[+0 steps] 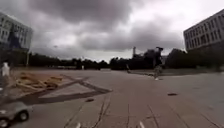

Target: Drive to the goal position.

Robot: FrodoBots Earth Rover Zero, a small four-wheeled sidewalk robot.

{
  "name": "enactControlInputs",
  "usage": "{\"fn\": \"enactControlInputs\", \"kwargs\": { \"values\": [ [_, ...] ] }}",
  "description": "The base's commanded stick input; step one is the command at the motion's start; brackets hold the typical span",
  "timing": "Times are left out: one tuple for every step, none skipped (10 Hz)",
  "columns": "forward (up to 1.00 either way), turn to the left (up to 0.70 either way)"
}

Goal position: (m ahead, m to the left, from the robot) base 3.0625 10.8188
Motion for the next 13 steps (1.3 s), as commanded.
{"fn": "enactControlInputs", "kwargs": {
  "values": [
    [0.5, -0.24],
    [0.5, -0.24],
    [0.5, -0.24],
    [0.5, -0.24],
    [0.5, -0.24],
    [0.5, -0.24],
    [0.5, -0.24],
    [0.5, -0.24],
    [0.5, -0.24],
    [0.5, -0.24],
    [0.5, -0.24],
    [0.5, -0.24],
    [0.5, 0.01]
  ]
}}
